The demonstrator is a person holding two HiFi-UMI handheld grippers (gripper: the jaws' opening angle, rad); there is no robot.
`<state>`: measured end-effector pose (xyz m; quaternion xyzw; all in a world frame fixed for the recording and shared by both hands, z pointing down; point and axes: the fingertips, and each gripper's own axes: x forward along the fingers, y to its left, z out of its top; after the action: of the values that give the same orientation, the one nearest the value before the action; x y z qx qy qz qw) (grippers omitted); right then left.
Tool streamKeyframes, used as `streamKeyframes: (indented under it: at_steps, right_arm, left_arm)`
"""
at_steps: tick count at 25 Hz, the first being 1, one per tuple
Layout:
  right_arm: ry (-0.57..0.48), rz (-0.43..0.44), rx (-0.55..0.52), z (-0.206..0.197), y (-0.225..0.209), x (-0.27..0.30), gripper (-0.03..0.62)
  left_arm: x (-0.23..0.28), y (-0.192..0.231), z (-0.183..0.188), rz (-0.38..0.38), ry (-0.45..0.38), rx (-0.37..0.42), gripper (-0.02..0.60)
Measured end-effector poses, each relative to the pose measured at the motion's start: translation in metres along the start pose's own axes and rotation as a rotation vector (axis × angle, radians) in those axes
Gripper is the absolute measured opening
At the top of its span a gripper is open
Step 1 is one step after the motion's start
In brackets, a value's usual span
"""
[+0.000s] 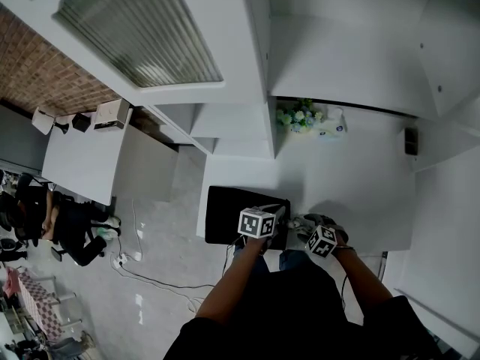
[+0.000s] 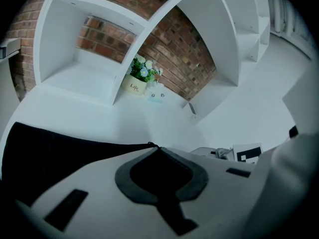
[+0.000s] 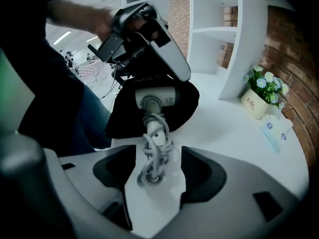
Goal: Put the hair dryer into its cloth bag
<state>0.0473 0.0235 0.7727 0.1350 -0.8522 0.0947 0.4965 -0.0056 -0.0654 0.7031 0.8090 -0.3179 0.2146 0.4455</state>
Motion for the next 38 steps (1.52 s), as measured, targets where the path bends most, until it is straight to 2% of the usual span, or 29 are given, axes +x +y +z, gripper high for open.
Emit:
streamKeyframes:
  at_steps: [9,11,14,25,38]
  right_arm:
    - [0.060,0.050,0.039,-0.021,0.004,0.026,0.284]
    - [0.059,0.036,0.047,-0.022,0.002,0.030,0.222]
    - [0.042,0.030,0.051,-0.020,0.002,0.028,0.202]
    - [-0.102,0.030,0.044,0.033,0.006,0.026,0.184]
    - [-0.088,0.099,0.002,0.065,0.004,0.058,0.186]
  left_arm:
    - [0.000,-0.002,-0.004,-0.003,-0.012,-0.004,0.026]
    - [0.001,-0.002,-0.004,0.000,-0.014,-0.005,0.026]
    - [0.000,-0.002,-0.005,0.005,-0.017,-0.002,0.026]
    - [-0.008,0.004,0.006,0.012,-0.087,-0.019,0.025]
    - [-0.015,0.006,0.019,-0.027,-0.115,-0.016,0.025]
